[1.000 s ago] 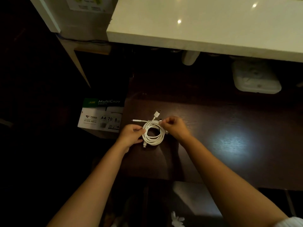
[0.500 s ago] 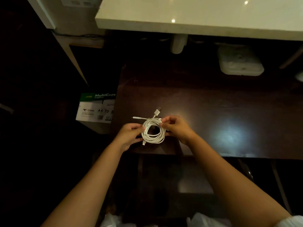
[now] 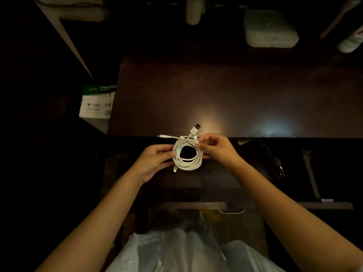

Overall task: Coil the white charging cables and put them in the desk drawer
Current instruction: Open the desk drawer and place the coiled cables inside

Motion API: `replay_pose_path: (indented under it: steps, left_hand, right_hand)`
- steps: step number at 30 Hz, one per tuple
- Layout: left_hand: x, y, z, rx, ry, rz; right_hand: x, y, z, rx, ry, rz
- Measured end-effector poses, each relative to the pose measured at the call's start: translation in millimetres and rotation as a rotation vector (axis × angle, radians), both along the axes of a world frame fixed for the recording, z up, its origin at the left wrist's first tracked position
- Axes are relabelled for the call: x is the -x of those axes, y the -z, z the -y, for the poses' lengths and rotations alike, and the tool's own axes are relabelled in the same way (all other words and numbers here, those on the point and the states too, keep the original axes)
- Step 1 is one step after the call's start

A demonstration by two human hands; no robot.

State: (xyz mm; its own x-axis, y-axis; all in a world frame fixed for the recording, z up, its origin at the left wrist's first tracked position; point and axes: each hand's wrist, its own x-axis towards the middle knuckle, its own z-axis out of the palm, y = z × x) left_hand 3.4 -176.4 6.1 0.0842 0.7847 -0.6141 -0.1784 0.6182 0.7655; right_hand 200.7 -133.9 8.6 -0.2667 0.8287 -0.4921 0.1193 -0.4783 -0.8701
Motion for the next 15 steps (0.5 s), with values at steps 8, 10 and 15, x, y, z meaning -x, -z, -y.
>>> replay_pose_path:
  steps: [8,10,15]
  left_hand:
    - [-24,67,15,0.144,0.062,-0.102]
    - [-24,87,6,0.155,0.060,-0.119]
    - [-23,135,-10,0.186,0.094,-0.110]
  right_hand:
    - [-20,75,27,0.121,0.036,0.121]
    - [-18,96,20,0.142,0.050,0.150]
    - [-17,134,6,0.160,0.088,0.184]
